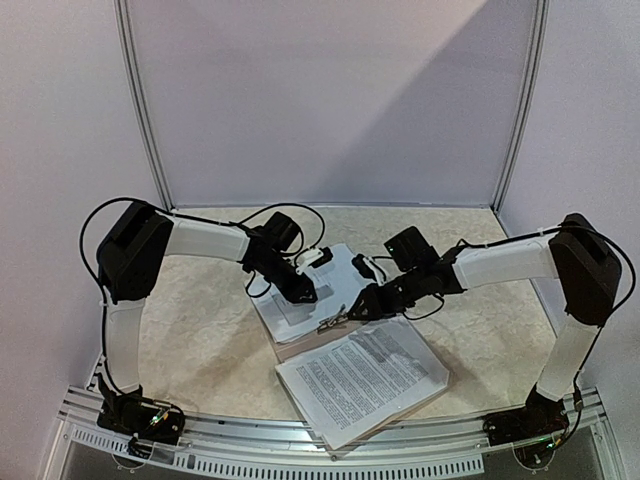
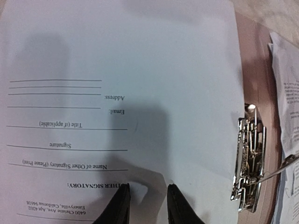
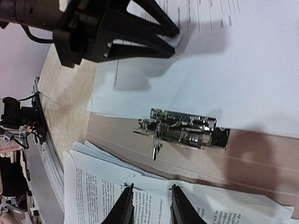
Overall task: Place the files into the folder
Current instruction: Clamp the file and folder together.
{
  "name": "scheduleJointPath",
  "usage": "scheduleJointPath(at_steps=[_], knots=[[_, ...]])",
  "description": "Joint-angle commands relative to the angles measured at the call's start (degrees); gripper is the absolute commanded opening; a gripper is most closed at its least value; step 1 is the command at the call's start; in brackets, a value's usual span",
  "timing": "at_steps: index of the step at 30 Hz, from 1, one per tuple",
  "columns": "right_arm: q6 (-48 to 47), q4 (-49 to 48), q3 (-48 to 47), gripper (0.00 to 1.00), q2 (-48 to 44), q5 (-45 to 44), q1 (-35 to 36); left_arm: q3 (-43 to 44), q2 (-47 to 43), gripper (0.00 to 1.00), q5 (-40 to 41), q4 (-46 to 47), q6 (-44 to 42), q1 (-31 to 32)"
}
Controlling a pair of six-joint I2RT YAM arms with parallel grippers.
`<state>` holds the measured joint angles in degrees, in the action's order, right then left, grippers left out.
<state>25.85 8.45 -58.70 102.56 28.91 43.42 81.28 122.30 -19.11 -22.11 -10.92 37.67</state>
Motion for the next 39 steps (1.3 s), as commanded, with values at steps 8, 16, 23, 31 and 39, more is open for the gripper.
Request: scheduleJointPath(at_steps=[8, 16, 23, 31, 39], knots=[[-2.2, 0.0, -6.71, 0.26, 6.33, -1.4, -0.71, -1.39, 3.47, 0.3, 1.36, -7.11, -0.37, 0.74], [-1.42, 0.12, -6.51, 0.09, 6.86, -4.24, -0.82, -1.46, 3.54, 0.3, 1.38, -7.23, -0.68, 0.9], [-1.62, 2.27, -8.9, 0.17, 6.86, -6.4, -1.45, -1.45, 3.47, 0.3, 1.46, -7.25, -0.68, 1.0], [-2.72, 2.44, -10.65, 0.16, 6.9, -5.11, -1.39, -1.21, 3.68, 0.3, 1.45, -7.33, -0.81, 1.16], [-2.73, 3.22, -9.93, 0.15, 6.97, -2.85, -1.39, -1.02, 3.91, 0.3, 1.45, -7.52, -0.86, 1.18]])
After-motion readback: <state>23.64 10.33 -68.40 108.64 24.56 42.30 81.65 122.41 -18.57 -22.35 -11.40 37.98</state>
